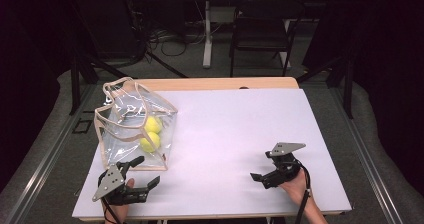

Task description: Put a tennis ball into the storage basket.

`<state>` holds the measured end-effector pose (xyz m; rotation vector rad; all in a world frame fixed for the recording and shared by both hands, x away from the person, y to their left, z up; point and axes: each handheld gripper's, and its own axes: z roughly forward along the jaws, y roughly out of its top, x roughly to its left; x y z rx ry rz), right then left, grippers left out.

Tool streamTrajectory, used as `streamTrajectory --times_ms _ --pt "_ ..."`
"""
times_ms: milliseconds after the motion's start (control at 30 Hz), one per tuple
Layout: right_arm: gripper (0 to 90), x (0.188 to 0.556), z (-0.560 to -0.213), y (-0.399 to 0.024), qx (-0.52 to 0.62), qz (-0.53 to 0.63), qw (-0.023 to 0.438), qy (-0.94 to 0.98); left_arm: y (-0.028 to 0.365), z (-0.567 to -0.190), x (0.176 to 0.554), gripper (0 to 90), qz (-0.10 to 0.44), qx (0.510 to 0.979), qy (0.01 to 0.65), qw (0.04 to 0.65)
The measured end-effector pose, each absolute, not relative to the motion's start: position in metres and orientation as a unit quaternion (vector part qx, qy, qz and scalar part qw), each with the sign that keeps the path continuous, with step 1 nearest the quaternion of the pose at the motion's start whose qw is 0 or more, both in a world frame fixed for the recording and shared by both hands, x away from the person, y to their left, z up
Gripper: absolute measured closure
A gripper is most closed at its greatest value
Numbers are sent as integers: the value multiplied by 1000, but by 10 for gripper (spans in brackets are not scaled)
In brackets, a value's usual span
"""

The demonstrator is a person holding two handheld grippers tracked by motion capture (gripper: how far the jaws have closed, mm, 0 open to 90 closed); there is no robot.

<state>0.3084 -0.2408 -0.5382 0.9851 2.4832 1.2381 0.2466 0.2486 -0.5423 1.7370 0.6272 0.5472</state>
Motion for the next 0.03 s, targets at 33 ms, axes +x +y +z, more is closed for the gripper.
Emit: streamTrajectory --times_ms 33 --pt "0 308 -538 -242 334 420 98 838 249 -542 247 156 233 741 269 570"
